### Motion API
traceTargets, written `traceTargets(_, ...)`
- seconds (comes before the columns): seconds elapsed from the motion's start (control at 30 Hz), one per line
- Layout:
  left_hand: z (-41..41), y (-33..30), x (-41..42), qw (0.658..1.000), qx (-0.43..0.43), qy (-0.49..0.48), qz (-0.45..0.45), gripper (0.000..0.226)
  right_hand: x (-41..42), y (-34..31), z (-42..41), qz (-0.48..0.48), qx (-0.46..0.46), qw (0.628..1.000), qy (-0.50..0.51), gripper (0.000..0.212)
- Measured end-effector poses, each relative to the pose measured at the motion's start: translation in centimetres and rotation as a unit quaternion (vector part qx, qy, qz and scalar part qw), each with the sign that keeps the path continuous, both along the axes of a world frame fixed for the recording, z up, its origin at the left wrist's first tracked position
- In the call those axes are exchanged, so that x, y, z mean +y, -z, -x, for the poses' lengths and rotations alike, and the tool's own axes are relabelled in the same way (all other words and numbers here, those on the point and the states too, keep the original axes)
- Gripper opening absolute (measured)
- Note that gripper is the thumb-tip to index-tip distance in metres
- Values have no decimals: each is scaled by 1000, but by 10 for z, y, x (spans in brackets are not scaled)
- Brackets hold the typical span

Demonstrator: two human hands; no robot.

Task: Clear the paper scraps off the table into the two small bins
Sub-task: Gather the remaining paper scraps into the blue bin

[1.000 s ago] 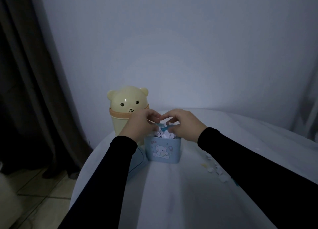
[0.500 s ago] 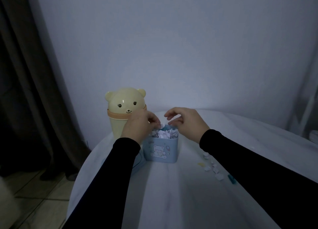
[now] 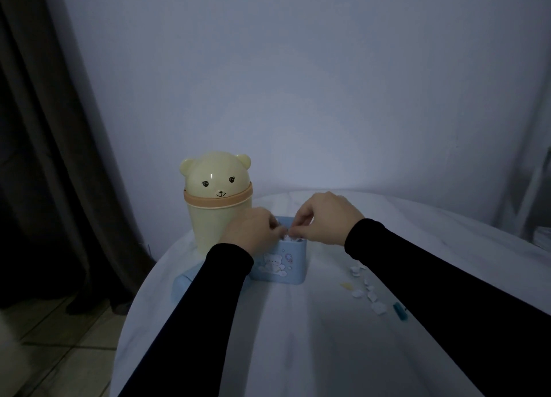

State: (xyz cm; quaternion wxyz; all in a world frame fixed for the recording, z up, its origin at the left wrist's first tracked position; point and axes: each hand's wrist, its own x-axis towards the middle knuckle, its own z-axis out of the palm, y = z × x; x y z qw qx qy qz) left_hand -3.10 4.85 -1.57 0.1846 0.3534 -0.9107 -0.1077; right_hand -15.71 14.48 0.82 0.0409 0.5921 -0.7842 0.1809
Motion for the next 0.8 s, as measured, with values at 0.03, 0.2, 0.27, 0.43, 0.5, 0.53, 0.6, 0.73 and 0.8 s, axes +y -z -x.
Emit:
traceTargets(0.03, -1, -1, -2, 1000, 13, -4, 2, 20, -1, -1, 0, -14, 8, 1000, 1, 19)
traceTargets(0.2, -11, -7, -8, 999, 41, -10, 22, 24, -3, 1, -1, -53, 28, 998, 9, 18)
traceTargets(0.27, -12, -7, -10, 999, 23, -15, 23, 23, -5, 3, -1, -52, 24, 998, 6, 16)
traceTargets(0.43, -7, -3, -9, 999, 24, -20, 18, 36, -4, 9, 2, 23, -10, 1000, 9, 13)
traceTargets(0.5, -3, -3, -5, 997, 52, -9, 54, 30, 3, 14, 8, 94, -52, 994, 4, 14)
traceTargets(0.53, 1, -4, -2, 994, 73, 3, 83, 30, 8, 16, 11, 129, -74, 989, 4, 14)
traceTargets(0.6, 9, -3, 11, 982, 123, 34, 136, 34, 22, 23, 19, 174, -95, 980, 21, 14)
traceTargets(0.73, 30, 12, 53, 972, 146, 80, 167, 39, 60, 50, 39, 192, -105, 971, 102, 13)
traceTargets(0.8, 41, 31, 78, 978, 112, 79, 154, 37, 82, 68, 52, 160, -97, 969, 164, 16)
